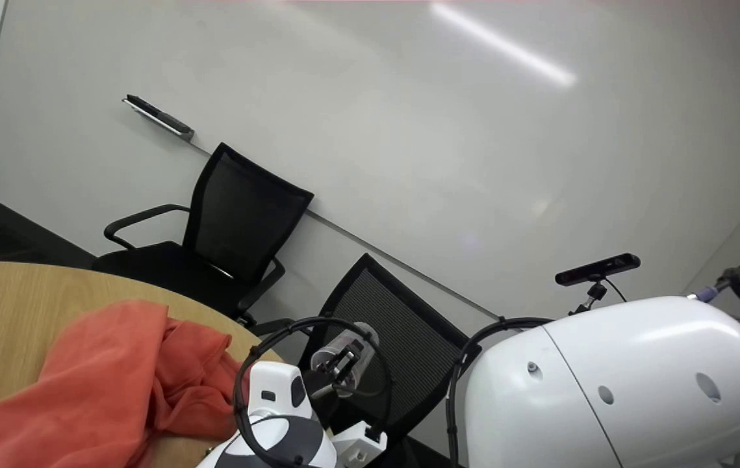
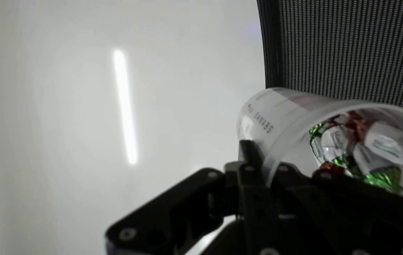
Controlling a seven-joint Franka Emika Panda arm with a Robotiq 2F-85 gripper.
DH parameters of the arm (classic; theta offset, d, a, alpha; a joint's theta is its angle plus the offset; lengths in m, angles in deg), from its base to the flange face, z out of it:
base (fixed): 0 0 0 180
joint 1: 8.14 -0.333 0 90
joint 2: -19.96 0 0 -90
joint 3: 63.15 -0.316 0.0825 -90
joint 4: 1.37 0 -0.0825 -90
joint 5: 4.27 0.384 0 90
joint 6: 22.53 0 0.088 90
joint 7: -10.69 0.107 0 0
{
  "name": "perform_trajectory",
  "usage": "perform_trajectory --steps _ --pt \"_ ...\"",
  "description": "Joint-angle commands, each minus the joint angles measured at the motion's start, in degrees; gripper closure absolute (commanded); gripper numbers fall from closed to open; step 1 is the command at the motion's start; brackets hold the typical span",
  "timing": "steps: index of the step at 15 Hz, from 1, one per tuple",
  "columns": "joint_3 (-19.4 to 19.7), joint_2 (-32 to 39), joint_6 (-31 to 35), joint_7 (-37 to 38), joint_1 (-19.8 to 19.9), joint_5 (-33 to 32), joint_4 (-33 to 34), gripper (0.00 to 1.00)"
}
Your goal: Pick the green cup and pour its contents on the white plate
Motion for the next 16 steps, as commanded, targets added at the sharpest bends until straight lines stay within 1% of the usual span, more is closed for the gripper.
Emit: perform_trajectory --steps 1,5,7,8,10,11,16 --pt "-0.6 0.0 -3.4 -3.5 0.0 -2.0 0.6 0.99" --pt "-0.8 0.0 -5.4 -5.7 -0.1 -3.3 0.5 0.99" --pt "-1.6 0.0 -4.8 -6.6 0.4 -3.5 0.8 0.99" --pt "-2.5 0.0 -3.7 -6.7 1.0 -3.0 1.3 0.99" --pt "-5.7 0.0 1.1 -5.9 3.1 -1.3 2.6 0.99" --pt "-6.0 -1.9 3.8 -5.5 3.8 -0.4 0.9 0.99" --pt "-10.1 -9.3 13.3 -2.7 8.0 1.6 -3.6 0.99"
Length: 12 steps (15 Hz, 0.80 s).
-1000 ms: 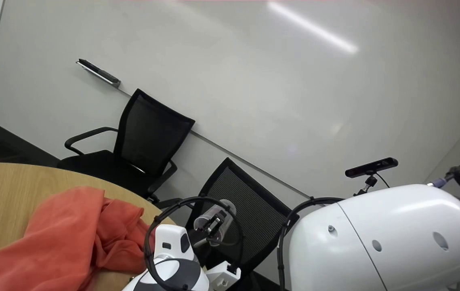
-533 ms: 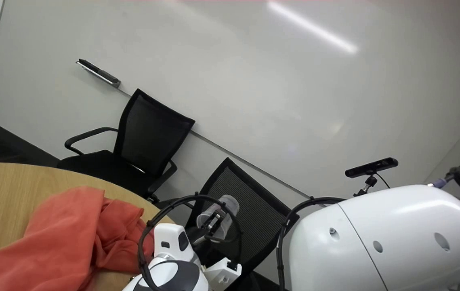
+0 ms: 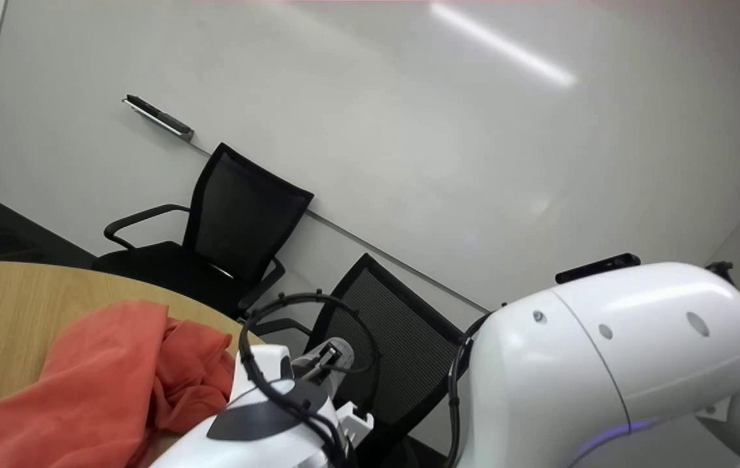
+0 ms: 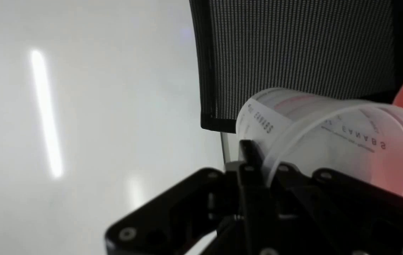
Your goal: Pick the green cup and pour its contents on the white plate
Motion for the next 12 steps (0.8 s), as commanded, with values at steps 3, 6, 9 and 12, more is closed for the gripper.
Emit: perform_trajectory --steps 3,6,9,12 --pt "-5.2 -13.4 12.3 2.8 6.8 2.8 -11.8 0.99" --pt "-7.6 -19.3 20.8 3.0 11.2 3.4 -18.4 0.99" --pt "-7.4 -25.0 31.4 2.8 14.1 5.4 -25.1 0.99" --pt "-7.4 -31.0 43.4 2.3 17.0 7.6 -32.5 0.99"
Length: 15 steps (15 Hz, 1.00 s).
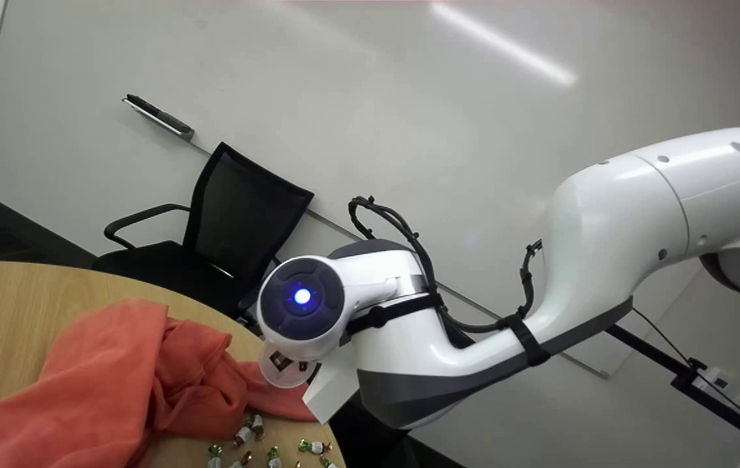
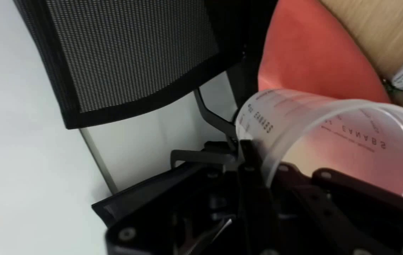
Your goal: Pick the green cup and pour its contents on the white plate
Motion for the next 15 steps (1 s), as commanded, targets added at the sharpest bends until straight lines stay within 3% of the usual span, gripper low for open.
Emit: perform_trajectory --steps 1,8,9,12,15 --pt "0.2 -10.6 13.3 0.7 3.1 3.2 -13.4 0.99" --pt "0.3 -23.7 41.9 -5.3 6.6 11.1 -33.2 0.99" --pt "-3.2 -23.7 43.9 -5.9 9.7 9.8 -34.8 0.99" --pt "-7.4 -22.0 50.6 -12.5 13.0 12.6 -38.3 0.99" --pt "-14.3 -17.2 50.3 -23.4 17.9 18.4 -39.5 0.99"
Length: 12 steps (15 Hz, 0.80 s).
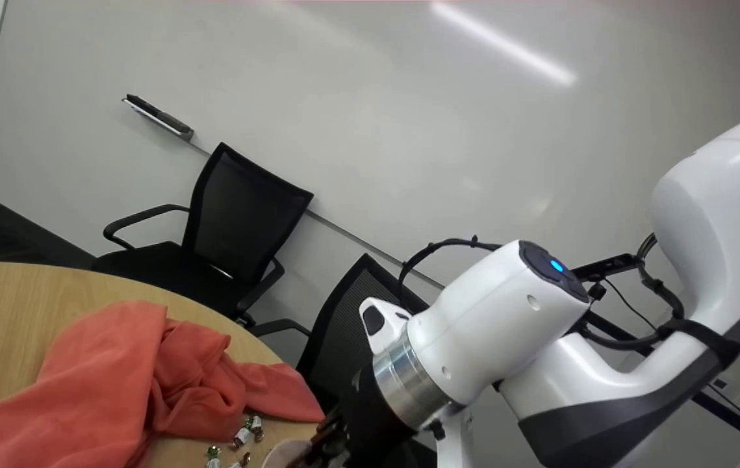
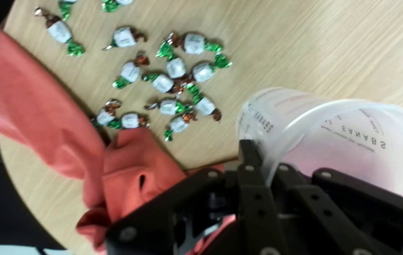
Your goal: Pick the green cup and pour its contents on the white plate
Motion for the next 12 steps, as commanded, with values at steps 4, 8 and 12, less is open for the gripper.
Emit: perform_trajectory --steps 4,8,12 --pt "-4.8 6.2 -2.3 -23.4 0.8 18.3 -0.1 0.99" --pt "-0.2 8.5 -5.7 -38.8 -5.0 36.4 4.3 0.99" --pt "6.5 10.5 -8.2 -46.2 -11.9 46.3 9.6 0.99"
